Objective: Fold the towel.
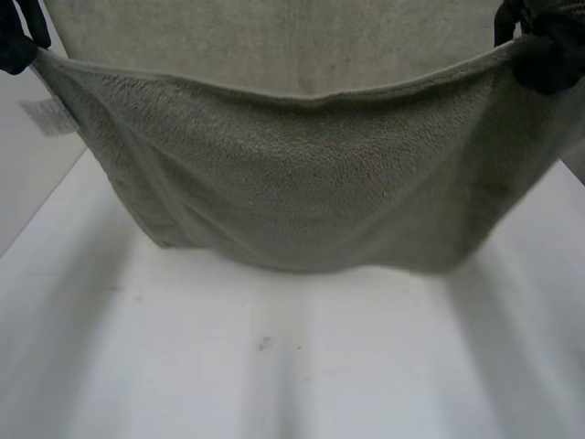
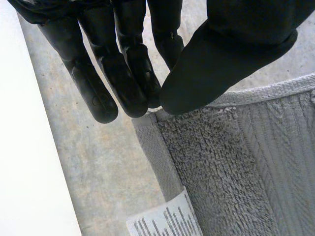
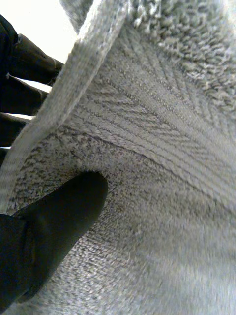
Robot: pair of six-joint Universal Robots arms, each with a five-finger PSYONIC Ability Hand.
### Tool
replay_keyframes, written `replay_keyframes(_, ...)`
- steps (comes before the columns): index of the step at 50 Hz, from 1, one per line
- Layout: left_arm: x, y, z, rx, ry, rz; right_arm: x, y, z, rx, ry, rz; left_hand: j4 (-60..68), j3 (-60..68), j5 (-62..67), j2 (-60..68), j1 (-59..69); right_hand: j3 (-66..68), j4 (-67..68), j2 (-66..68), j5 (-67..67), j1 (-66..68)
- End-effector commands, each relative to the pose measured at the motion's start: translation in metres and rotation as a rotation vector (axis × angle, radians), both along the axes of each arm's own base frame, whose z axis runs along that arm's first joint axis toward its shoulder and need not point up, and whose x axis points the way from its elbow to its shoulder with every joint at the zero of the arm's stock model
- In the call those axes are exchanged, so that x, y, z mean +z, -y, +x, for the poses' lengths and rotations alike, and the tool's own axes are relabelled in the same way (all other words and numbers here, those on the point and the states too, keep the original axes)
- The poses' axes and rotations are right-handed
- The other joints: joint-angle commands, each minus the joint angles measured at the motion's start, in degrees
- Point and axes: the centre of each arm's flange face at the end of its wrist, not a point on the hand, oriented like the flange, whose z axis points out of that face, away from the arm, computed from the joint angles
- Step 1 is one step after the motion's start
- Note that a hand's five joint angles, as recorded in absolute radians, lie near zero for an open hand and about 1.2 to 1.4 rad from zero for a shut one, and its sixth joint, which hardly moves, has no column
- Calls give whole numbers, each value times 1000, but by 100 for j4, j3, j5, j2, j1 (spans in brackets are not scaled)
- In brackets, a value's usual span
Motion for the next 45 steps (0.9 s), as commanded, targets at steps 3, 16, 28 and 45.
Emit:
replay_keyframes(3, -59, 31, -3, 4, 52, 262, -45, 19, 4, 11, -186, 144, 1024, 1023, 1073, 1015, 1172, 1045, 1027, 1043, 1067, 24)
replay_keyframes(16, -125, 105, -37, -48, 99, 383, -141, 88, 36, 0, -322, 252, 1024, 1023, 1073, 1015, 1172, 1045, 1027, 1043, 1067, 24)
replay_keyframes(28, -98, 120, -74, -126, 23, 269, -129, 105, 50, -61, -222, 74, 1024, 1023, 1073, 1015, 1172, 1045, 1027, 1043, 1067, 24)
replay_keyframes(45, -170, 53, -117, -339, 47, 376, -128, 43, 39, -11, -211, 100, -5383, -5384, -5334, -5392, -5235, 1045, 1027, 1043, 1067, 24)
